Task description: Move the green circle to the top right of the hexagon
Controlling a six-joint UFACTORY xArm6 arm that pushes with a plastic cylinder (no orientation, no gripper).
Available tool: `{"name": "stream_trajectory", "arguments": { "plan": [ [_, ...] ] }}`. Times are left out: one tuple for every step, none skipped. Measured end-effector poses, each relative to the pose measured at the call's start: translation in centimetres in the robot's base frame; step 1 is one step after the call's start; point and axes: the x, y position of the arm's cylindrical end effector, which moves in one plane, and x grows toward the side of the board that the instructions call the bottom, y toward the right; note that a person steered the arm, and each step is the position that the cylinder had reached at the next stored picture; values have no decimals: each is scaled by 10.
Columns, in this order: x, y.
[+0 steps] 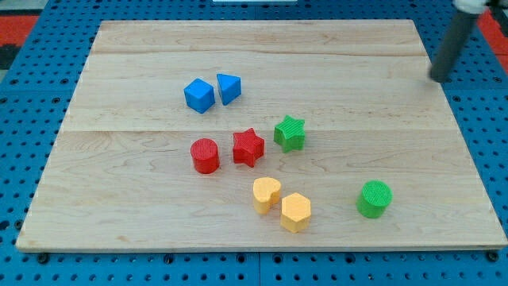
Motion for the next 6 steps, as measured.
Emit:
{"name": "stream_trajectory", "arguments": {
  "plan": [
    [90, 7],
    [218, -21],
    [243, -87],
    [199, -174],
    [168, -239],
    [178, -174]
  ]
}}
